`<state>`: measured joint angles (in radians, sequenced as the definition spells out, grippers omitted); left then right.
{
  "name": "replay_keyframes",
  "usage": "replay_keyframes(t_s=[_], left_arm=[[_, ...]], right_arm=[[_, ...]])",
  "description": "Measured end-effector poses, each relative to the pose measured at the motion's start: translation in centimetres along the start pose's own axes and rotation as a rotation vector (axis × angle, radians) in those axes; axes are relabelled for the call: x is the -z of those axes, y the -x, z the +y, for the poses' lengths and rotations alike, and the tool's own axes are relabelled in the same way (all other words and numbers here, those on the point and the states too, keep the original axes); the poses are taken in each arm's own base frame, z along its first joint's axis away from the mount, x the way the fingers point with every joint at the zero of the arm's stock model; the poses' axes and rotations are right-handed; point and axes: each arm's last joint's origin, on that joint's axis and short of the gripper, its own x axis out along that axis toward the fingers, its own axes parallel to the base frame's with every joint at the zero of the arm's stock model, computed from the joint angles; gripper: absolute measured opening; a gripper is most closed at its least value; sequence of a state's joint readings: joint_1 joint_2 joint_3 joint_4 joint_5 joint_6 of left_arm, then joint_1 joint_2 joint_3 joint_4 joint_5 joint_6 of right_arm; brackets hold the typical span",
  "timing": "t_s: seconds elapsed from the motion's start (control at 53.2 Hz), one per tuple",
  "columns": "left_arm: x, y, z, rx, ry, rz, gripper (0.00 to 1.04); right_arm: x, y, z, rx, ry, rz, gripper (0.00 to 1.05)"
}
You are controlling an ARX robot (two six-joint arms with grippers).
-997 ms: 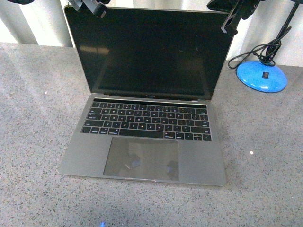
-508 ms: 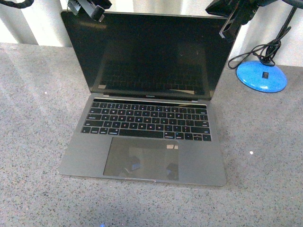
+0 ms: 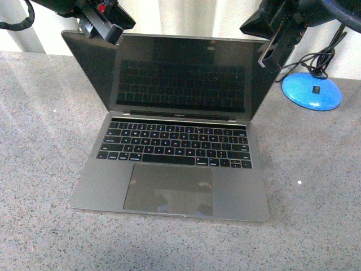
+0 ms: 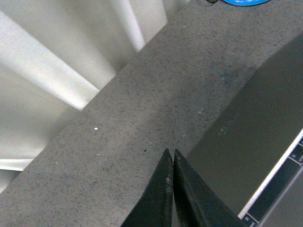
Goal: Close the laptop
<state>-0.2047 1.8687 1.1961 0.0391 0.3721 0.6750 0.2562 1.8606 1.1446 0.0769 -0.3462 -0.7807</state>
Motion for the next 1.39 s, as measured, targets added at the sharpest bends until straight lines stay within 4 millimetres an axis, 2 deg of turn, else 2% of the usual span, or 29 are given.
replay_keyframes(t_s=[0.395, 0.809, 0.978, 1.392], left_arm=[[1.8, 0.3, -3.6, 0.096, 0.057, 0.037, 0.04], [2.7, 0.6, -7.3, 0.239, 0.108, 0.064, 0.04], [3.2, 0.5, -8.4, 0.266, 0.121, 0.070, 0.04], [3.9, 0.3, -9.7, 0.288, 0.146, 0.060, 0.04]], right_arm=[[1.9, 0.2, 3.1, -0.041, -0.039, 0.028, 0.01], [3.9, 0.8, 6.4, -0.084, -0.108, 0.051, 0.01], [4.3, 0.9, 7.0, -0.094, -0.128, 0.060, 0.01], [4.7, 1.1, 7.9, -0.106, -0.165, 0.064, 0.01]])
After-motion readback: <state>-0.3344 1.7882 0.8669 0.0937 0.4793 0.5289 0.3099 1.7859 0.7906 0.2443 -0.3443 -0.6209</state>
